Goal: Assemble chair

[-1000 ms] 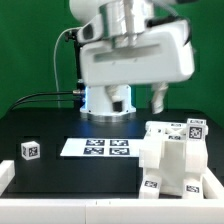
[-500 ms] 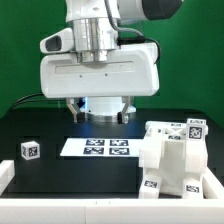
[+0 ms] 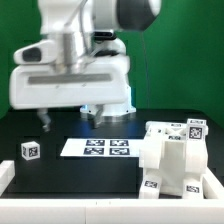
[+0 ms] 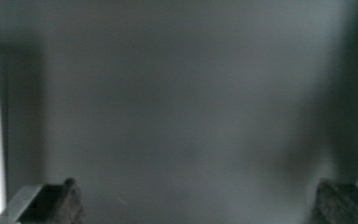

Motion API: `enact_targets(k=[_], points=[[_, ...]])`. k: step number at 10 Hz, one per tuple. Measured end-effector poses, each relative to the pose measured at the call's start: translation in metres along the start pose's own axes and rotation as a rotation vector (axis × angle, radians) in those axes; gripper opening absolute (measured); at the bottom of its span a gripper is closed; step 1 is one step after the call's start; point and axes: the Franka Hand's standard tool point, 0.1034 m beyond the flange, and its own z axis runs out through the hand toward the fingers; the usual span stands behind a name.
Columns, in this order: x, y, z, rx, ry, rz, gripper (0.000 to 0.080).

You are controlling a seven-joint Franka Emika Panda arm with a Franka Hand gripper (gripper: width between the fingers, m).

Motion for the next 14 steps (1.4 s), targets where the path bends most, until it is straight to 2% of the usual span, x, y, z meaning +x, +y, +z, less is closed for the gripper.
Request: enact_targets(k=[1,4,5,6,7,8,9,11,13,14], points=[[0.001,0.006,0.002,-0.036,0.022,-0.036,0.0649],[-0.001,0.002,0.004,-0.025,-0.003,-0.028,0.0649],[-0.005,0.004,0.006,-0.021,-0.020,-0.028,0.0649],[-0.018,0.017,0.013,-0.005,-0.116,-0.041,0.0649],[-0.023,0.036,0.014,-0.011,-0.194,-0.049,0.0649],[-0.029,0.052,0.015,-0.035,-0.282,-0.029,0.0649],[-0.027,0.060,0.016,-0.052,-0.339,-0.019,0.0649],[-0.030,0.051,0.017,-0.030,-0.438,-0.010,0.0649],[-0.037,0.053,0.020,-0.026,-0.568,-0.002,0.0649],[-0.052,0.059,0.029,-0.023,-0.663,0.004,0.0649]])
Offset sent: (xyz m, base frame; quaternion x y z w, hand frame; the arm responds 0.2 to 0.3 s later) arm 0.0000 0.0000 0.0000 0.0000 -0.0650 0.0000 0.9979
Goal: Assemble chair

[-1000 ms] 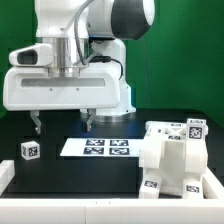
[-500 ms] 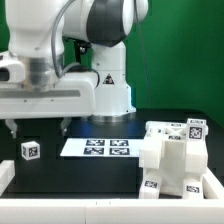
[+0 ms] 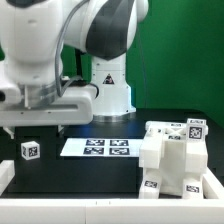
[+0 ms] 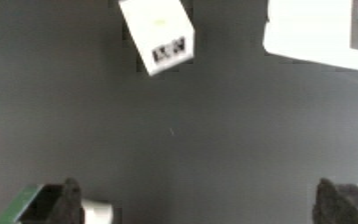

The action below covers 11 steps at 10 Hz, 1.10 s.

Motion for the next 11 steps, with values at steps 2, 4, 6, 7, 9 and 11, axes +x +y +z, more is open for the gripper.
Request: enact_targets(k=[2,4,6,7,9,11], points=[[-0.019,0.000,0.027,0.012,-0.181,0.019,0.0649],[-0.025,-0.007,0.032,0.010,-0.220,0.013,0.0649],[-0.021,-0.003,0.036,0.003,-0.224,0.016,0.0649],[-0.026,-0.001,0.050,0.009,-0.237,0.029,0.0649],[-0.032,0.003,0.076,0.006,-0.262,0.040,0.0649],[-0.035,0.007,0.089,0.003,-0.290,0.075,0.0649]])
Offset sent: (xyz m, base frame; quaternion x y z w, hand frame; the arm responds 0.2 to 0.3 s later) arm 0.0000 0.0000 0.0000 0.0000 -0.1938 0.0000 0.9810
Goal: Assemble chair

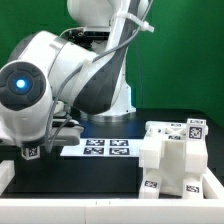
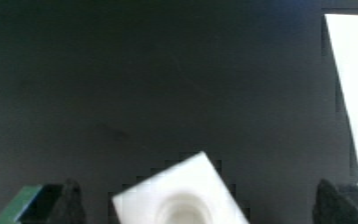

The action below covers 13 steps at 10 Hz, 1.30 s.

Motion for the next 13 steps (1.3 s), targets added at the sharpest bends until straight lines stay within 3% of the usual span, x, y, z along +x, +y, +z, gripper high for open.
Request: enact_targets(k=[1,3,4,5,7,9,10,11,13], points=[[0.000,0.000,-0.001,0.000,0.002,0.000,0.0649],[0.000,0.001,0.000,0.001,0.001,0.001,0.0396],[0.000,0.001,0.000,0.001,0.001,0.002,0.0396],[0.000,0.001,0.000,0.001,0.002,0.002,0.0280],[-0.003,-0.002,-0.006,0.010,0.011,0.002,0.0280],[-0.022,-0.030,-0.054,0.046,0.056,-0.002,0.0280],[-0.024,-0.045,-0.076,0.083,0.165,0.020,0.0280],[-0.029,-0.054,-0.088,0.093,0.239,0.046,0.0280],[-0.024,-0.052,-0.087,0.083,0.370,0.047,0.0281]])
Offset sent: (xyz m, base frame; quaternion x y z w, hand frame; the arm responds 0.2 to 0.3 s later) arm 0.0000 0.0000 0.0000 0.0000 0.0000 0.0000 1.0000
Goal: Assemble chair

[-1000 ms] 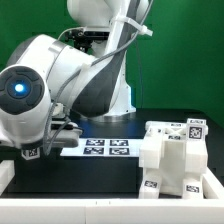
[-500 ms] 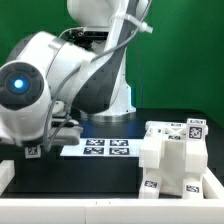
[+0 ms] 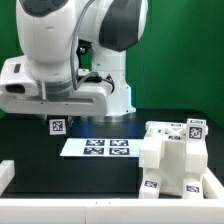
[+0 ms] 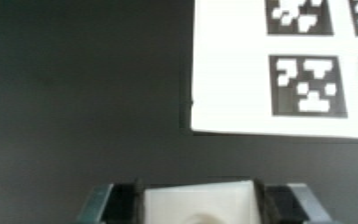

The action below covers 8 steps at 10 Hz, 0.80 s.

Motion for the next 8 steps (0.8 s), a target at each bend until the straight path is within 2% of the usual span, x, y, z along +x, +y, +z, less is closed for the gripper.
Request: enact_targets(k=[2,3,5,6,8], points=[[0.007,-0.001,0.003,-0.009,0.133,0.012,0.0281],[0.008,-0.007,0.017,-0.007,0.169,0.022,0.0281],[0.025,-0.010,0.029,-0.018,0.334,0.053,0.0281],[0.028,-0.010,0.036,-0.033,0.418,0.067,0.0281],[0.030,-0.009,0.042,-0.083,0.536,0.071,0.0281]])
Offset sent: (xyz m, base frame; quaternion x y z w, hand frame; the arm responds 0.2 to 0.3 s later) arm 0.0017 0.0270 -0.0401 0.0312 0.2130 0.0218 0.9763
